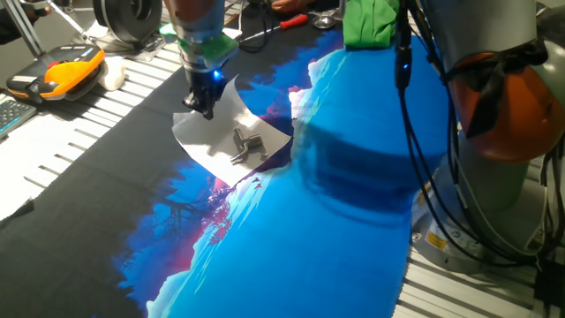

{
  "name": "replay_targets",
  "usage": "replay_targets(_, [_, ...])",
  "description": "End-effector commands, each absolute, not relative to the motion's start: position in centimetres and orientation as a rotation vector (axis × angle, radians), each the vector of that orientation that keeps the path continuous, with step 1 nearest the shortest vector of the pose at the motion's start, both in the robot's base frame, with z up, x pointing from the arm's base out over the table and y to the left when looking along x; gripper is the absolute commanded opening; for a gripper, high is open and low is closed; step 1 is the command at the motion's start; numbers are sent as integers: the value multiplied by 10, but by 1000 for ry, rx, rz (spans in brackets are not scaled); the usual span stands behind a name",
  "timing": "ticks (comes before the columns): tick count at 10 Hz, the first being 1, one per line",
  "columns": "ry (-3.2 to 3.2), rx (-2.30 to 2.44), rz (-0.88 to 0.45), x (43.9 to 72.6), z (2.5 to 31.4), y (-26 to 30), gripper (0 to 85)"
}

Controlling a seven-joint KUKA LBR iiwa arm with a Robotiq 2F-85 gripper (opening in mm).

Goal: Unfold a piece of paper

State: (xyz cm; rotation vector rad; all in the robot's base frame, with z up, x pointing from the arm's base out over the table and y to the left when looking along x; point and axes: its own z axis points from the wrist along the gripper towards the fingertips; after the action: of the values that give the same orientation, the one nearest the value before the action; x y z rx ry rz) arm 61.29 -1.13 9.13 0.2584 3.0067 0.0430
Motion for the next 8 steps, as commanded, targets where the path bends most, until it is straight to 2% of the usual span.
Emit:
replay_targets(1, [3010, 257, 55, 618, 94, -13, 0])
replay_targets(8, [2969, 249, 19, 644, 84, -20, 0])
